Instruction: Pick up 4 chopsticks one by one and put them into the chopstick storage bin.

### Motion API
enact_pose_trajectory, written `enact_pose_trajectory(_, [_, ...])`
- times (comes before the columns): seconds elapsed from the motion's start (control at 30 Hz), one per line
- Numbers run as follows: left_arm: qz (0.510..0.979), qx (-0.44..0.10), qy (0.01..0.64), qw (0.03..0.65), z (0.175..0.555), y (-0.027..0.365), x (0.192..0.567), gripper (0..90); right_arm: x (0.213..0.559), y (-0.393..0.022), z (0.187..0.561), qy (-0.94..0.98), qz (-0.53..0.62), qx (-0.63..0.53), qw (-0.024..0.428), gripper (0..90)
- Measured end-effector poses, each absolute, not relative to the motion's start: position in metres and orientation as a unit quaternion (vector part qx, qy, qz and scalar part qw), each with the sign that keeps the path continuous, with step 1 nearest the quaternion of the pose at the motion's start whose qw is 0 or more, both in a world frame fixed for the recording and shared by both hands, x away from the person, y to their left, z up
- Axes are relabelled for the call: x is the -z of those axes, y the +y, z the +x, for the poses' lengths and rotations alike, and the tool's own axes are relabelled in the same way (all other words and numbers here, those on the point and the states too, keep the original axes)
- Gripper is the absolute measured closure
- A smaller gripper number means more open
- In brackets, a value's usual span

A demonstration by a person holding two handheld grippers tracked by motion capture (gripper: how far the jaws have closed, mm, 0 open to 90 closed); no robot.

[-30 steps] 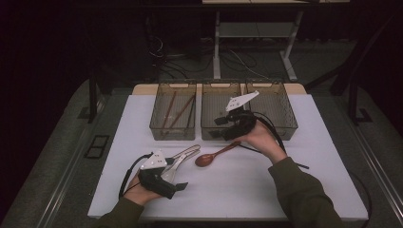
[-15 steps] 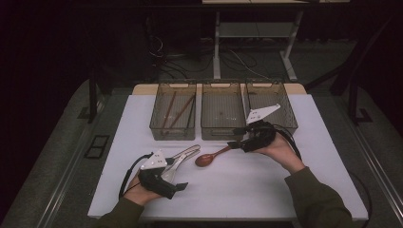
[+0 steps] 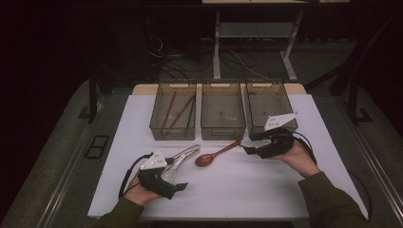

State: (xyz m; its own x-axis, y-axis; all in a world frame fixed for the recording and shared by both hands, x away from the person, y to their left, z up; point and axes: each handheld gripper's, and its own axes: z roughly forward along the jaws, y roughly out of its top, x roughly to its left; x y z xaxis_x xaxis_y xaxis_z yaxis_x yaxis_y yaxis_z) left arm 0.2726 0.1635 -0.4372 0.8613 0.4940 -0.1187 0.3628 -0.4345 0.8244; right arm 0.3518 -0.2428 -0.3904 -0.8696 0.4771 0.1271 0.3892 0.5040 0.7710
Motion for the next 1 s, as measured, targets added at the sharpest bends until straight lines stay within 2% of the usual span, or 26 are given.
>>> enact_pose_trajectory(0.43, [0.844, -0.071, 0.254, 0.466, 0.273, 0.163, 0.438, 0.0, 0.405, -0.293, 0.345, 0.866, 0.293, -0.399, 0.065, 48.3])
enact_pose_trajectory(0.8, [0.845, -0.07, 0.252, 0.466, 0.273, 0.163, 0.437, 0.0, 0.422, -0.318, 0.348, 0.879, 0.308, -0.36, 0.056, 67.6])
enact_pose_trajectory(1.0, [0.845, -0.07, 0.251, 0.466, 0.273, 0.163, 0.438, 0.0, 0.431, -0.323, 0.351, 0.89, 0.303, -0.337, 0.052, 74.4])
